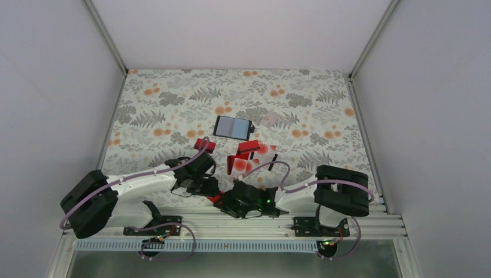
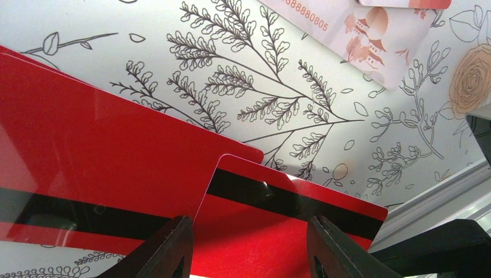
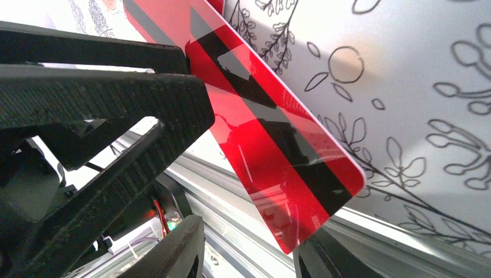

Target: Put the credit cards into the card holder

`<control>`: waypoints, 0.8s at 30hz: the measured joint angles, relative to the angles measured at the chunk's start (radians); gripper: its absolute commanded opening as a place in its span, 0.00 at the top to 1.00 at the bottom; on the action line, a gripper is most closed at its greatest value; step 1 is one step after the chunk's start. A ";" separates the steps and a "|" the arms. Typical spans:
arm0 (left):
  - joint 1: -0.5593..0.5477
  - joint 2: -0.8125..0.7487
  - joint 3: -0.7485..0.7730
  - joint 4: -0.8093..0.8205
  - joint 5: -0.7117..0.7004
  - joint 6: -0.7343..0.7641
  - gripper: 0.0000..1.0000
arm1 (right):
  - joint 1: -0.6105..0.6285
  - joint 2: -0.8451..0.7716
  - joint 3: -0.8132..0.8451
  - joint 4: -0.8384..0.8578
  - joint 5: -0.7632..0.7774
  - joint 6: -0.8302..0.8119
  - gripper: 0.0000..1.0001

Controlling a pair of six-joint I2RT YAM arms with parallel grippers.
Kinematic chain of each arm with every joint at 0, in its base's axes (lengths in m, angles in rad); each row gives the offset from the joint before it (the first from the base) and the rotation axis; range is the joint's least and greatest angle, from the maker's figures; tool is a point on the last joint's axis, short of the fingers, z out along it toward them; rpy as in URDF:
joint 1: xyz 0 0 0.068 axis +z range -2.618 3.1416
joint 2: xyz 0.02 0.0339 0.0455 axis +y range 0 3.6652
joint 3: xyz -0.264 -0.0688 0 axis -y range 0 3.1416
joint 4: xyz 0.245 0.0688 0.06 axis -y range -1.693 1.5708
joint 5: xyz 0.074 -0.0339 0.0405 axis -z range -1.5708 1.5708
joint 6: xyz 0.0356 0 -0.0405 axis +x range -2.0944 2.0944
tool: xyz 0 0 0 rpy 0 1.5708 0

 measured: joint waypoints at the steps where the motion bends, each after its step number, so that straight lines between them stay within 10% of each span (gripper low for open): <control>1: 0.000 0.003 0.002 -0.002 0.000 0.000 0.50 | 0.000 0.000 -0.002 0.002 0.005 0.002 0.61; 24: -0.006 0.045 0.016 0.041 0.065 0.004 0.51 | 0.005 -0.010 -0.049 0.088 0.092 0.024 0.67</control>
